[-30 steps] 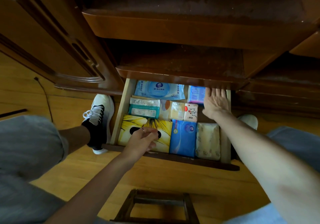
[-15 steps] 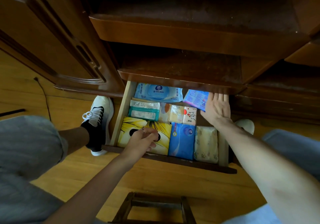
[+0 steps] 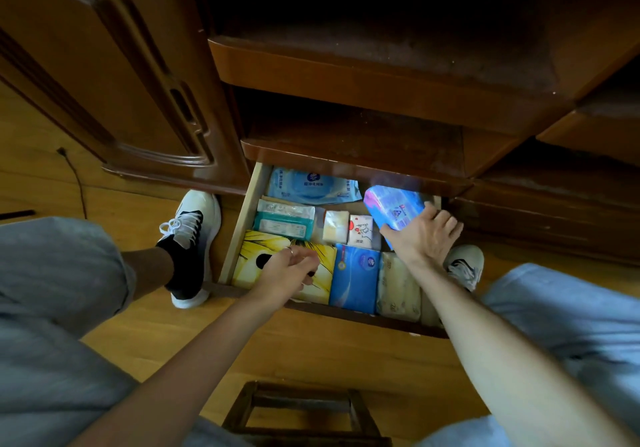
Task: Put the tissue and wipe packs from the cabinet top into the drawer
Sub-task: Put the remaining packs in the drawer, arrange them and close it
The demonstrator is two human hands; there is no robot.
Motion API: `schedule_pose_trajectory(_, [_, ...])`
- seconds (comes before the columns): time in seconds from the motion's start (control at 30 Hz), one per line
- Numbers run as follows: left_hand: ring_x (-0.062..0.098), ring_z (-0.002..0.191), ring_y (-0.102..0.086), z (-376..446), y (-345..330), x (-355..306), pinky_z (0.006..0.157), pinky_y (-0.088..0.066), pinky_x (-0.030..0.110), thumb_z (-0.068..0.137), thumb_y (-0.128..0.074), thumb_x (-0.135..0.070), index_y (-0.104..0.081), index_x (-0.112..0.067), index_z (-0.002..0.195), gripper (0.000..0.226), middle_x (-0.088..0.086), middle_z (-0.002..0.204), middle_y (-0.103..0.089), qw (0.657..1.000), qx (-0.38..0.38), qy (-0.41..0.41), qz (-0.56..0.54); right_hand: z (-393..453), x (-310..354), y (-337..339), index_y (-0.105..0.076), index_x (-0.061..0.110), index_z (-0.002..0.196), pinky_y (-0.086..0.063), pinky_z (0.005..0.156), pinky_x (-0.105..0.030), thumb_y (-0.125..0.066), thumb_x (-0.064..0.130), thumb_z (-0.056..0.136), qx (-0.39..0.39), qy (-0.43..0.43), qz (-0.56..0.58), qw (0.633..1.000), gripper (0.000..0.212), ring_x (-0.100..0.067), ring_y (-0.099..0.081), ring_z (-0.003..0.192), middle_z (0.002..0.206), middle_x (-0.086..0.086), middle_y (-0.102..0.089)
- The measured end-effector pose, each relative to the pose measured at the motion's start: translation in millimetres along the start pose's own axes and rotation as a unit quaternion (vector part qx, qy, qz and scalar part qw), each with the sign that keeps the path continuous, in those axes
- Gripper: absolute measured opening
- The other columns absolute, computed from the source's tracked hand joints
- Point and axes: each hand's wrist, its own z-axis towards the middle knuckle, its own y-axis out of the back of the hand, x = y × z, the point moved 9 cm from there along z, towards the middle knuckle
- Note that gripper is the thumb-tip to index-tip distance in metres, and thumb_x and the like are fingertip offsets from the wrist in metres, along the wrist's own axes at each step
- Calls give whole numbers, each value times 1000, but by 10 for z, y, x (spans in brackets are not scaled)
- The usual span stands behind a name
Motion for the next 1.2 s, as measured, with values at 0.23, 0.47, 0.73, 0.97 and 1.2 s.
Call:
schedule_pose_trajectory(0.23, [16,78,-64,-9,-80,-131,79,-54,36,94,-65,-18,-66,-11,109,16,6,99,-68,998,-3,-14,-59,-249,-397,613,-44,7,135,-47,101,-46,-83,63,64,72,-42,56,995,99,-39,-55,116,130,-20,-50])
schedule_pose_trajectory(0.47, [16,111,-69,-168,-584,-116,90,-56,39,86,-74,-44,-60,-27,127,47,-3,120,-73,958,179,34,-223,-1509,-98,325,-73,17,126,-52,104,-49,-52,74,86,535,-109,557,625,73,-40,-68,115,126,-24,-69])
schedule_pose_trajectory(0.73, [22,89,-74,19,-381,-246,78,-62,45,84,-78,-39,-63,-22,104,31,3,100,-76,991,-28,-2,-133,-1522,274,593,4,51,156,-46,94,-35,-72,86,58,247,211,267,907,128,-12,-38,131,160,11,-24])
schedule_pose_trajectory(0.97, [18,87,-70,364,-745,-614,68,-55,31,91,-63,-52,-51,-28,126,44,-2,106,-69,999,38,-33,-19,-907,-183,364,-2,43,156,-49,90,-45,-58,72,73,179,21,232,956,105,-38,-54,122,141,-13,-43])
schedule_pose_trajectory(1.2, [32,127,-46,878,-298,-440,101,-44,46,90,-60,-28,-52,-17,138,51,11,132,-56,866,-123,-189,447,-238,-112,131,-23,23,157,-43,87,-44,-51,79,79,81,37,8,996,101,-39,-51,113,131,-22,-47])
